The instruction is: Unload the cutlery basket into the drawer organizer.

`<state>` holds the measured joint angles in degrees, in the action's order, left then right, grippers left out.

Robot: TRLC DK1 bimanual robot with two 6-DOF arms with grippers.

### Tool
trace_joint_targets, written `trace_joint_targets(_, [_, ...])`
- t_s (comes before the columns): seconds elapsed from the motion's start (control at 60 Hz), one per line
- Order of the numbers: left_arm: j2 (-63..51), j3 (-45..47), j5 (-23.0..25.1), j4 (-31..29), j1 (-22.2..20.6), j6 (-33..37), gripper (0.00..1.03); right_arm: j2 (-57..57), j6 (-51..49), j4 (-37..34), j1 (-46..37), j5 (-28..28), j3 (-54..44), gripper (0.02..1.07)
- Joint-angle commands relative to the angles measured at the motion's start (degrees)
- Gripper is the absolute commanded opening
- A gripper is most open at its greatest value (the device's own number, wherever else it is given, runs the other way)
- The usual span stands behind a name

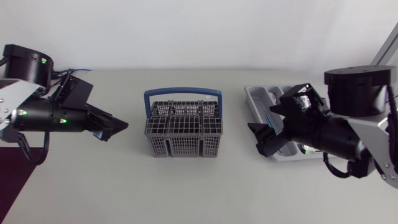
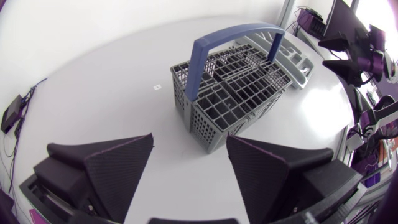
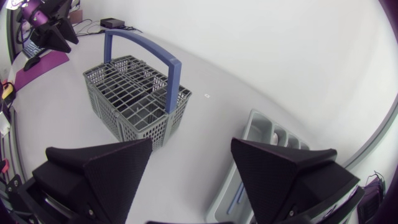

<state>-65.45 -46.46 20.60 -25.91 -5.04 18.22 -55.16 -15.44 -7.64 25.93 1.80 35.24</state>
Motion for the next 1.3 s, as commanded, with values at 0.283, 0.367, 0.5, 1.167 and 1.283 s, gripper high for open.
trace_joint_targets(0.283, [10.87, 4.45, -0.65, -3.36, 5.48, 2.70, 0.99, 10.42, 1.64, -4.49, -10.99, 0.04, -1.85, 1.03])
trace_joint_targets(0.367, [12.63, 5.41, -0.65, -3.36, 5.83, 3.14, 0.99, 13.50, 2.52, -4.75, -12.66, 0.04, -2.64, 1.03])
trace_joint_targets(0.5, [18.08, 7.08, -0.65, -3.09, 6.71, 2.52, 0.99, 19.30, 3.66, -4.31, -14.51, 1.62, -4.57, 1.03])
trace_joint_targets(1.167, [37.24, 19.21, -1.26, 7.37, 12.42, 0.68, 0.99, 37.40, -0.55, -2.47, -27.78, 3.03, -15.21, 1.03])
trace_joint_targets(1.283, [40.69, 22.54, -3.63, 9.63, 11.52, -1.63, 0.99, 39.57, 1.40, -1.23, -27.55, 2.44, -17.66, 1.03])
